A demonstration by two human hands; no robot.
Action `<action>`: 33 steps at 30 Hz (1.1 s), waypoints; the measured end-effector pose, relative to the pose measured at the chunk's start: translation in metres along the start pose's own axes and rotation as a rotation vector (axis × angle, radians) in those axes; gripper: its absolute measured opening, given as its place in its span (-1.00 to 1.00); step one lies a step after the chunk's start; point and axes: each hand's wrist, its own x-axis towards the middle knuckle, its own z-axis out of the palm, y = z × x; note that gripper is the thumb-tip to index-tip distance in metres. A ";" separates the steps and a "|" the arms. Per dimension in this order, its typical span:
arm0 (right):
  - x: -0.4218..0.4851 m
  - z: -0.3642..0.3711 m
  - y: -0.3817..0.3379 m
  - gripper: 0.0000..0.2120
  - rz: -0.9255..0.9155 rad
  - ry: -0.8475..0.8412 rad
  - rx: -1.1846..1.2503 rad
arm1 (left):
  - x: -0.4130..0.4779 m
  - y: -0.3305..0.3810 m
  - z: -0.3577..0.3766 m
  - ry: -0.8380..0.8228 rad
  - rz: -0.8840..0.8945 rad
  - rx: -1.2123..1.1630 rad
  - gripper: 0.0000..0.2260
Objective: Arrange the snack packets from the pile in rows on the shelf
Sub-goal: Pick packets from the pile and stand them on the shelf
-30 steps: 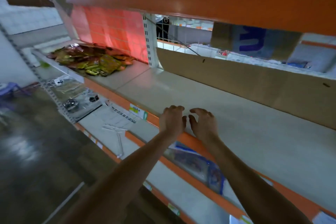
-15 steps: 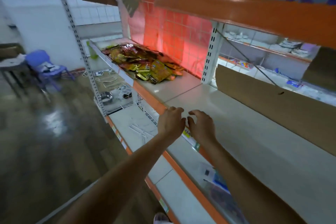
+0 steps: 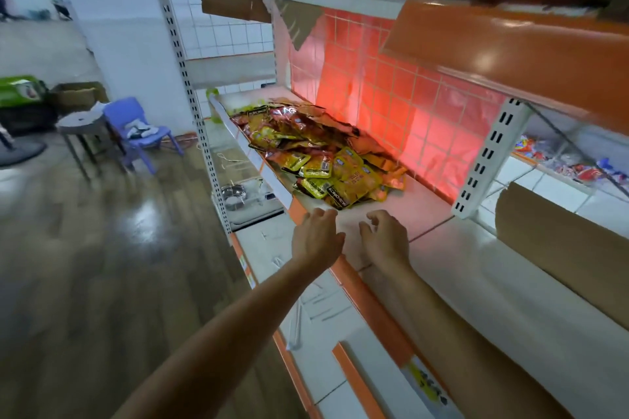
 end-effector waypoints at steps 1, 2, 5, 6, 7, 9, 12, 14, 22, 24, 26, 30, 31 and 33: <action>0.007 0.004 -0.002 -0.69 0.015 -0.004 0.001 | 0.009 -0.004 0.000 -0.001 -0.005 -0.006 -0.62; 0.015 0.008 -0.003 -0.70 0.037 -0.004 0.007 | 0.019 -0.008 0.000 0.000 -0.007 -0.011 -0.61; 0.038 0.020 -0.011 -0.74 0.126 0.013 0.041 | 0.049 -0.017 -0.002 0.007 0.000 -0.019 -0.59; 0.047 0.024 -0.015 -0.73 0.156 0.023 0.055 | 0.061 -0.020 -0.002 0.007 0.006 -0.026 -0.60; 0.055 0.027 -0.019 -0.69 0.189 0.034 0.075 | 0.072 -0.023 -0.002 0.009 0.014 -0.030 -0.63; 0.071 0.033 -0.027 -0.59 0.257 0.053 0.092 | 0.095 -0.028 -0.002 0.002 0.039 -0.020 -0.67; 0.091 0.043 -0.033 -0.43 0.353 0.080 0.040 | 0.126 -0.030 -0.004 -0.029 0.150 0.023 -0.67; 0.100 0.050 -0.035 -0.26 0.427 0.090 0.002 | 0.145 -0.032 -0.001 -0.044 0.224 0.053 -0.72; 0.109 0.061 -0.042 -0.10 0.568 0.131 -0.057 | 0.177 -0.040 0.005 -0.080 0.256 0.206 -0.56; 0.108 0.061 -0.040 -0.16 0.571 0.159 -0.015 | 0.182 -0.042 0.003 -0.096 0.241 0.247 -0.48; 0.106 0.061 -0.039 -0.29 0.565 0.183 0.006 | 0.187 -0.044 0.003 -0.119 0.223 0.255 -0.43; 0.100 0.056 -0.041 -0.50 0.582 0.249 0.053 | 0.189 -0.046 0.005 -0.084 0.289 0.297 -0.46; 0.098 0.055 -0.041 -0.51 0.572 0.271 0.068 | 0.189 -0.046 0.005 -0.073 0.320 0.290 -0.48; 0.092 0.054 -0.040 -0.58 0.552 0.315 0.101 | 0.187 -0.048 0.006 -0.090 0.387 0.273 -0.49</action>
